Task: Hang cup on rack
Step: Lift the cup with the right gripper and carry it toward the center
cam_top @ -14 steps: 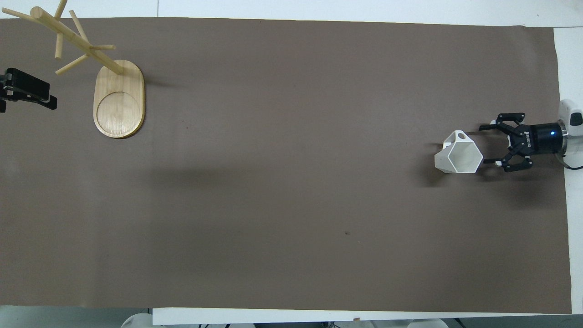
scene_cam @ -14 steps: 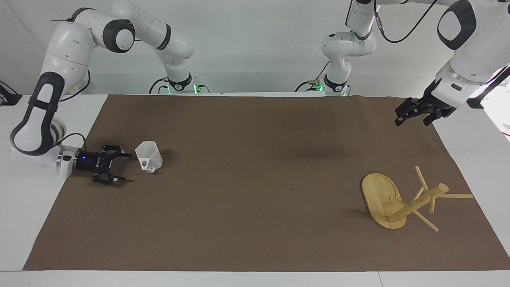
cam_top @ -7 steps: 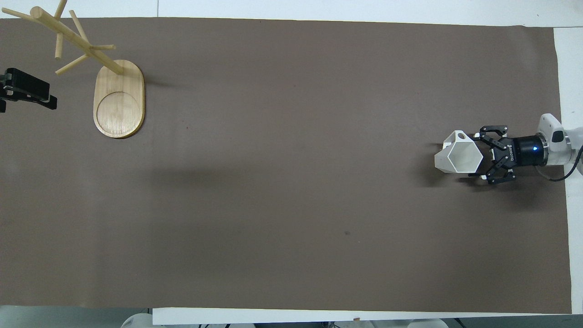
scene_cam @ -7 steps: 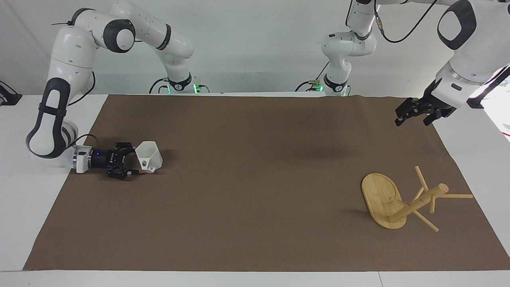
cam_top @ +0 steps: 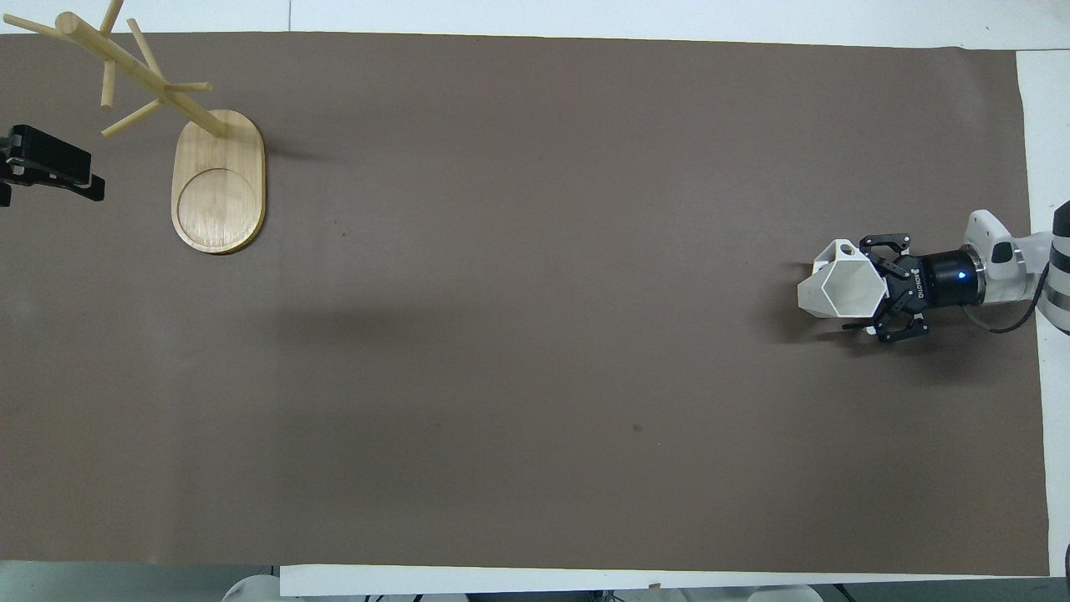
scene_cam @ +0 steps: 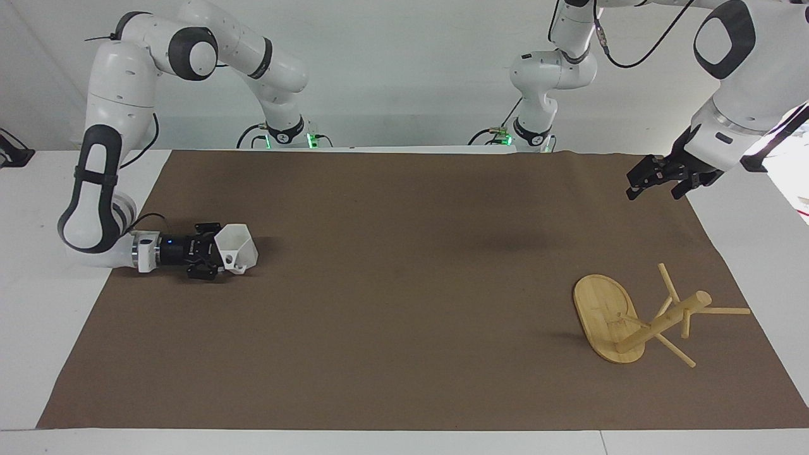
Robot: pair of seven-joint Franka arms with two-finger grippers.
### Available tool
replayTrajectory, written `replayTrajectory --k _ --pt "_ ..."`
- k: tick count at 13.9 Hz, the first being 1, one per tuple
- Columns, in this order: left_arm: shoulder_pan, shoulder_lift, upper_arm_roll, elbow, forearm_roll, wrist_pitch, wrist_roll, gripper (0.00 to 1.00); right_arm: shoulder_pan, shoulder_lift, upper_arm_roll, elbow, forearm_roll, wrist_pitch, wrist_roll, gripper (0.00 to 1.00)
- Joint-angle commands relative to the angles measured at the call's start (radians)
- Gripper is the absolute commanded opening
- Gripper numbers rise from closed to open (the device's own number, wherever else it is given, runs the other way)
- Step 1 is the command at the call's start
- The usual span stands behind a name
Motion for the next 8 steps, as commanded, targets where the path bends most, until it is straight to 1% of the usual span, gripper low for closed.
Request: replayTrajectory --k 1,3,8 --pt "-0.004 -0.03 0.005 -0.034 0.004 -0.007 0.012 1.0 -0.002 -0.025 0.006 -0.035 0.043 0.0 -0.019 1.0" --pt "-0.004 -0.03 0.003 -0.034 0.004 -0.007 0.012 1.0 0.01 -0.028 0.006 -0.064 0.043 0.003 -0.019 1.0" --pt "-0.004 -0.03 0.005 -0.034 0.004 -0.007 0.012 1.0 0.022 -0.034 0.006 -0.071 0.045 0.006 -0.019 1.0"
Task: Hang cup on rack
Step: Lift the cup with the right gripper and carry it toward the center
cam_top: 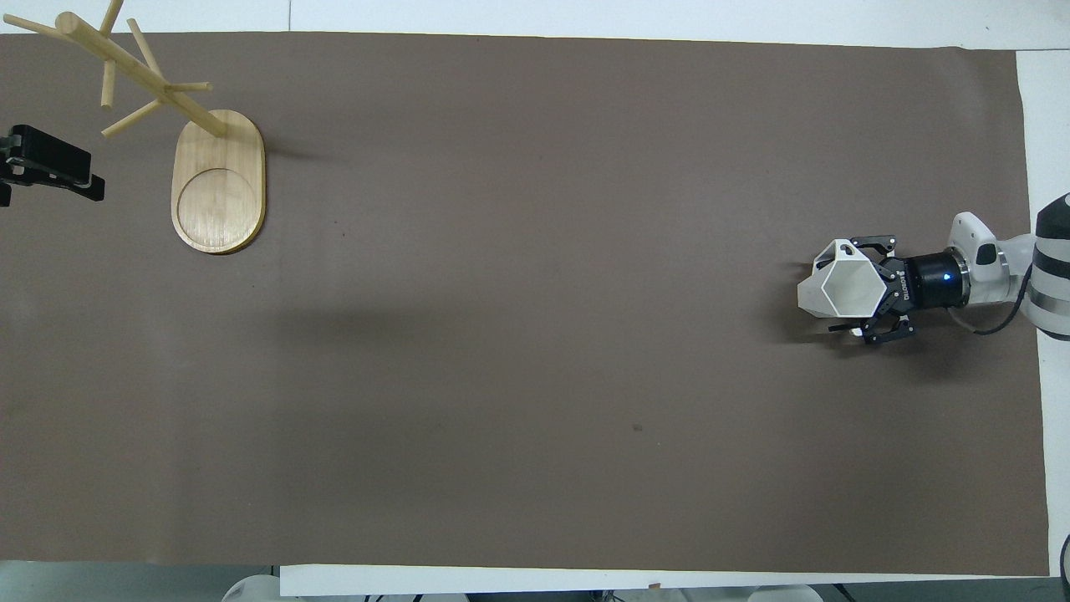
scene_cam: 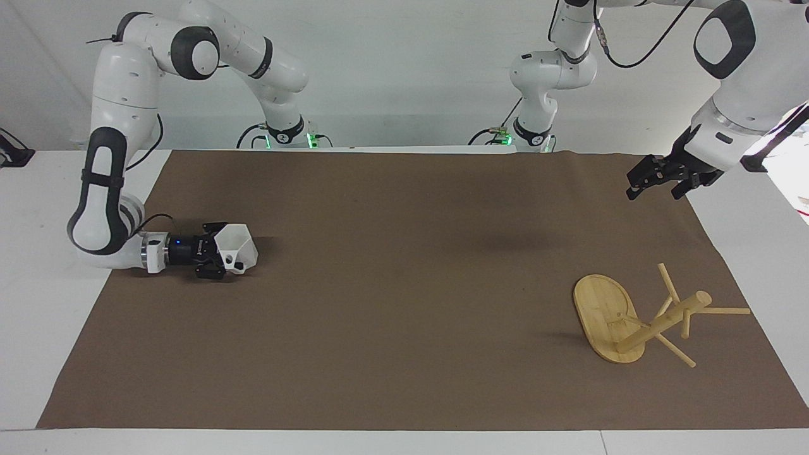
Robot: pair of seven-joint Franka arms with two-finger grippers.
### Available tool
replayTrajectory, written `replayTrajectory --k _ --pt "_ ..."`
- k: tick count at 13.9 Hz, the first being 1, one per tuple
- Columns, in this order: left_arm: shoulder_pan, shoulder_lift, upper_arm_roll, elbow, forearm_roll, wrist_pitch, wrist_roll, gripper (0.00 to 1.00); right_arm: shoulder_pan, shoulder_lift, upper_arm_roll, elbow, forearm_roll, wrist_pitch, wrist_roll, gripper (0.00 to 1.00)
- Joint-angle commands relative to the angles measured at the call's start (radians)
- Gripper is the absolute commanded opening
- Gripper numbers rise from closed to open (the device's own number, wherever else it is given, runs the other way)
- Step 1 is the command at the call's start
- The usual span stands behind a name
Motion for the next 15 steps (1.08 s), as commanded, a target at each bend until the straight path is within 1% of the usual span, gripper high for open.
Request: replayTrajectory --k 1,2,3,4,5,6,7,8,10,11,13,15 --pt "-0.004 -0.03 0.005 -0.034 0.004 -0.007 0.012 1.0 0.004 -0.029 -0.002 -0.036 0.02 0.007 -0.019 1.0" --pt "-0.004 -0.03 0.005 -0.034 0.004 -0.007 0.012 1.0 0.012 -0.029 -0.002 -0.036 0.02 0.007 -0.019 0.99" --pt "-0.004 -0.03 0.005 -0.034 0.004 -0.007 0.012 1.0 0.015 -0.029 -0.002 -0.035 0.022 0.007 -0.019 0.94" --pt "-0.004 -0.03 0.005 -0.034 0.004 -0.007 0.012 1.0 0.027 -0.029 0.0 -0.035 0.022 0.008 -0.019 0.81" --pt "-0.004 -0.03 0.005 -0.034 0.004 -0.007 0.012 1.0 0.037 -0.029 0.0 -0.03 0.023 0.007 -0.019 0.6" --pt "-0.004 -0.03 0.005 -0.034 0.004 -0.007 0.012 1.0 0.04 -0.029 0.0 -0.026 0.025 0.008 -0.019 0.42" --pt "-0.004 -0.03 0.005 -0.034 0.004 -0.007 0.012 1.0 0.047 -0.035 0.001 -0.026 0.025 0.008 -0.012 0.33" --pt "-0.004 -0.03 0.005 -0.034 0.004 -0.007 0.012 1.0 0.064 -0.064 0.014 -0.026 0.026 0.008 0.001 0.3" --pt "-0.004 -0.03 0.005 -0.034 0.004 -0.007 0.012 1.0 0.13 -0.141 0.018 -0.026 0.045 0.013 0.088 0.29" --pt "-0.004 -0.03 0.005 -0.034 0.004 -0.007 0.012 1.0 0.168 -0.158 0.018 -0.027 0.072 0.013 0.146 0.29" --pt "-0.004 -0.03 0.005 -0.034 0.004 -0.007 0.012 1.0 0.265 -0.176 0.018 -0.027 0.176 0.031 0.205 0.29" --pt "-0.004 -0.03 0.005 -0.034 0.004 -0.007 0.014 1.0 0.387 -0.184 0.018 -0.03 0.286 0.138 0.226 0.29"
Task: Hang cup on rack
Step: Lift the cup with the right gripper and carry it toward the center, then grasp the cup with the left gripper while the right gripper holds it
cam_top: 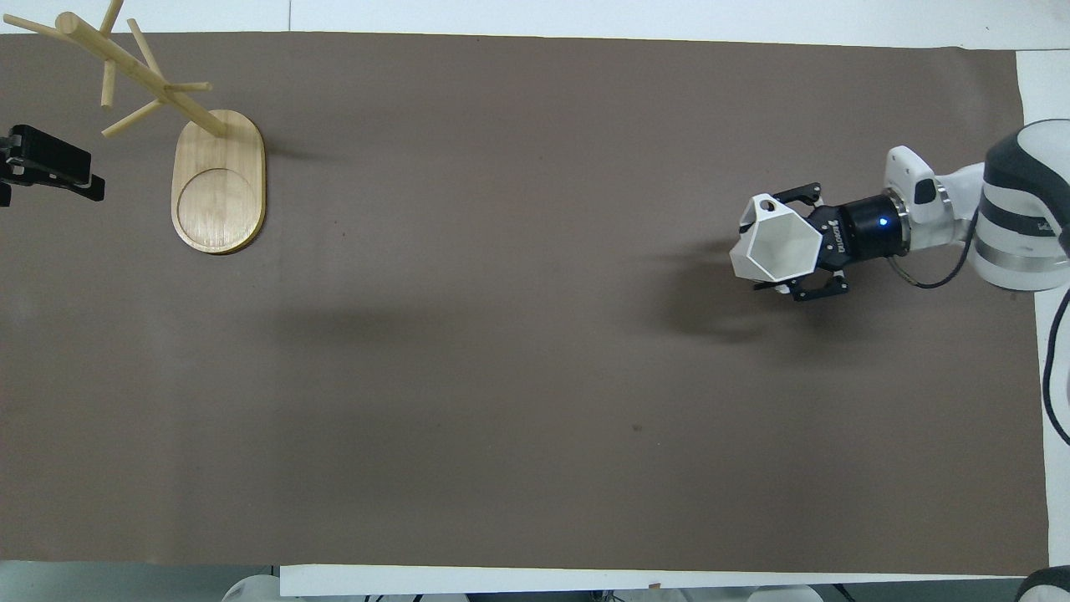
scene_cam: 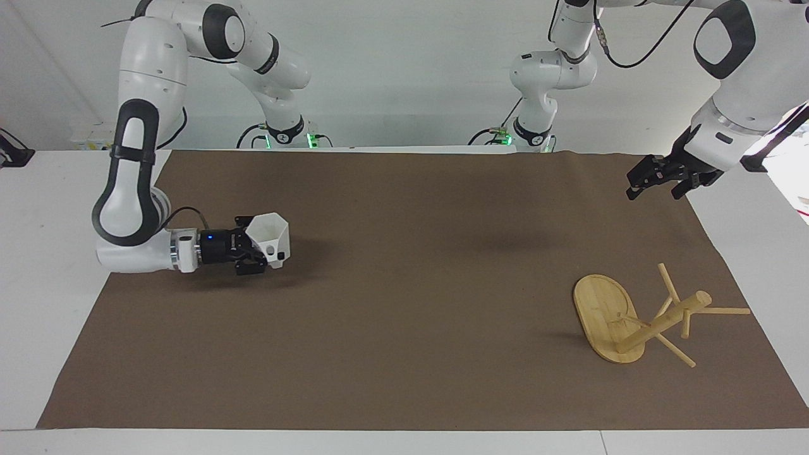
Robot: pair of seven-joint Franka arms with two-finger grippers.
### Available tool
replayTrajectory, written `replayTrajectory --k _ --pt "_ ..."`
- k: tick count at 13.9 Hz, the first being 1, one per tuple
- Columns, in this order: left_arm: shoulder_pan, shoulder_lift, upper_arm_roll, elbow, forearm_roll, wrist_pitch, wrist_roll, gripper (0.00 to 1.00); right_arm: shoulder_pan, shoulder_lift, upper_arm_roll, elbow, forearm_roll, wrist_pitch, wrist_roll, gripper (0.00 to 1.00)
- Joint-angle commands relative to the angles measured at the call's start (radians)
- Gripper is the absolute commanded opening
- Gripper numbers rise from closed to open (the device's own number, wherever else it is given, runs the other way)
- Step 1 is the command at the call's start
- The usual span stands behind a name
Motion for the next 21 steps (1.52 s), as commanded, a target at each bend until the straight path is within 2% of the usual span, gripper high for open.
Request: replayTrajectory --k 1,4,7,9,11,13,14,16,21 --pt "-0.013 -0.031 0.002 -0.035 0.001 -0.017 0.008 1.0 0.158 -0.015 -0.003 -0.03 0.141 0.13 0.044 0.29" --pt "-0.093 -0.034 -0.006 -0.029 0.001 -0.018 -0.043 1.0 0.32 -0.028 -0.003 -0.03 0.294 0.293 0.133 0.29" --pt "-0.25 -0.042 -0.009 -0.041 -0.005 0.028 -0.395 1.0 0.422 -0.034 -0.003 -0.03 0.405 0.403 0.164 0.29" --pt "-0.352 -0.05 -0.009 -0.07 -0.009 0.051 -0.561 1.0 0.475 -0.038 -0.003 -0.033 0.446 0.466 0.166 0.3" --pt "-0.465 -0.047 -0.009 -0.109 -0.009 0.134 -0.781 1.0 0.513 -0.045 -0.003 -0.033 0.476 0.558 0.163 0.3" --pt "-0.534 -0.021 -0.011 -0.111 -0.012 0.212 -0.922 1.0 0.539 -0.045 -0.003 -0.033 0.511 0.598 0.163 0.3" --pt "-0.571 0.028 -0.009 -0.109 -0.012 0.267 -0.978 1.0 0.545 -0.045 -0.003 -0.033 0.528 0.603 0.163 0.3" --pt "-0.59 0.083 -0.009 -0.1 -0.013 0.34 -1.011 1.0 0.562 -0.043 -0.003 -0.032 0.552 0.614 0.163 0.3" --pt "-0.587 0.139 -0.009 -0.101 -0.018 0.416 -1.011 0.98 0.569 -0.041 -0.001 -0.029 0.555 0.641 0.163 0.31"
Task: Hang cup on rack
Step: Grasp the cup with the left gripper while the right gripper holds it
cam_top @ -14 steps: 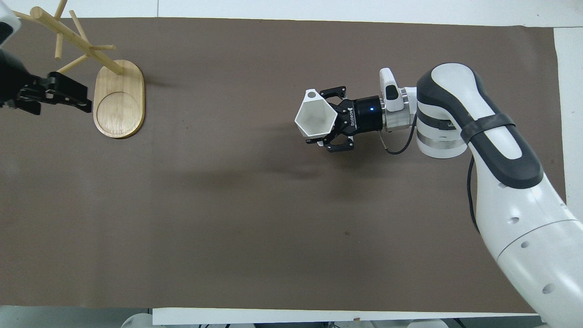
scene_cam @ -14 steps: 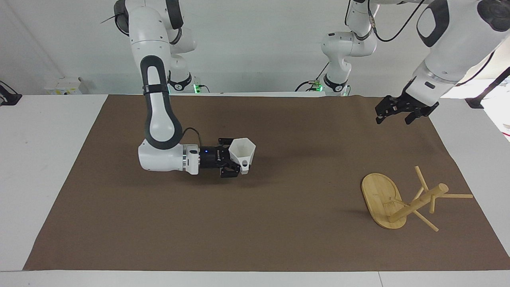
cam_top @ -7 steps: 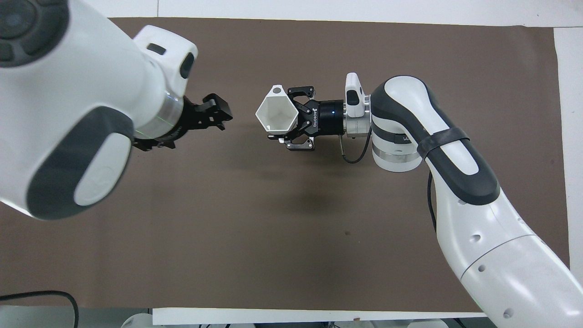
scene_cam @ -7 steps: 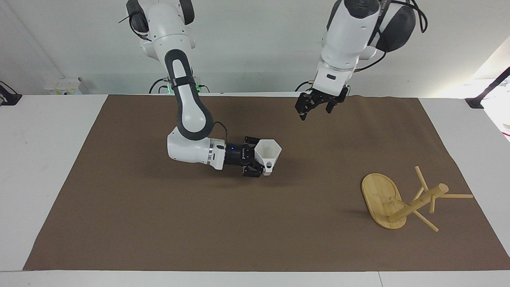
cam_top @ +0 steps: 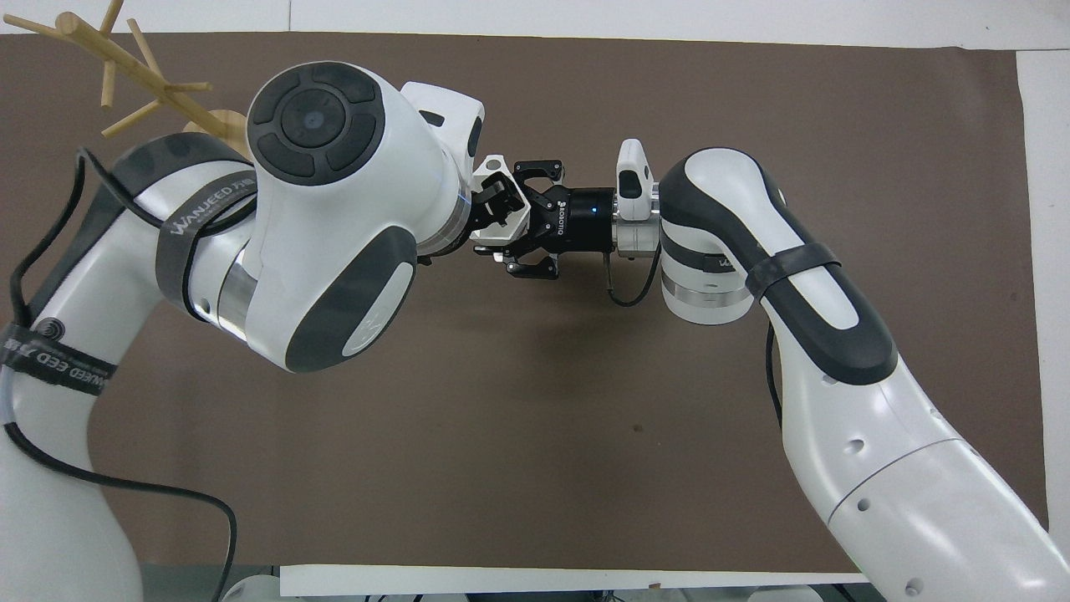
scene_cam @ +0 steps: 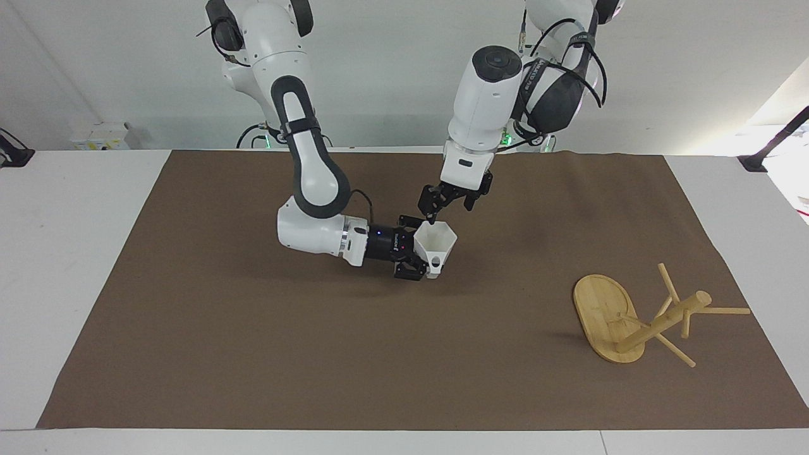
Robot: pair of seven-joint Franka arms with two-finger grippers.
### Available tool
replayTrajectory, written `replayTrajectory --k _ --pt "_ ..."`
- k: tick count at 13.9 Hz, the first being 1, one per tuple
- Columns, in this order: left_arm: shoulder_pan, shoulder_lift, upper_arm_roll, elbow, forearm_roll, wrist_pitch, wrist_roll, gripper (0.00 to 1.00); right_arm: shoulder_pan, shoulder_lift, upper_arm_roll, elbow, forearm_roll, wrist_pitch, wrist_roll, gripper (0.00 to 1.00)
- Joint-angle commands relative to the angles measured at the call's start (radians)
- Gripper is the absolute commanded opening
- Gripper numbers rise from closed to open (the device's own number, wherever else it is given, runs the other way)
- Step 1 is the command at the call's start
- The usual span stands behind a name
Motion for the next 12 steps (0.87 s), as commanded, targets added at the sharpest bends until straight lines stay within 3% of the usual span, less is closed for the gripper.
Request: replayTrajectory --k 1,2,4,6,8,9,12 --pt "0.001 0.015 0.008 -0.001 -0.01 0.033 -0.009 0.93 0.005 -0.023 -0.003 -0.019 0.022 0.017 0.015 0.31" --pt "0.006 0.019 0.008 -0.002 -0.01 0.045 -0.008 0.87 0.005 -0.023 -0.003 -0.017 0.022 0.019 0.017 0.31" --pt "0.01 0.019 0.008 -0.007 -0.009 0.048 -0.005 0.57 0.005 -0.023 -0.003 -0.017 0.022 0.023 0.017 0.31" --pt "0.01 0.019 0.007 -0.01 -0.009 0.051 0.0 0.41 0.006 -0.023 -0.003 -0.017 0.022 0.025 0.017 0.31" --pt "0.01 0.016 0.008 -0.02 -0.009 0.053 0.003 0.15 0.006 -0.021 -0.003 -0.017 0.022 0.033 0.017 0.31" --pt "0.01 0.015 0.008 -0.031 -0.009 0.079 0.003 0.07 0.006 -0.021 -0.003 -0.017 0.022 0.034 0.017 0.31" --pt "0.009 0.006 0.008 -0.082 -0.009 0.14 0.003 0.05 0.005 -0.021 -0.003 -0.017 0.022 0.033 0.015 0.31"
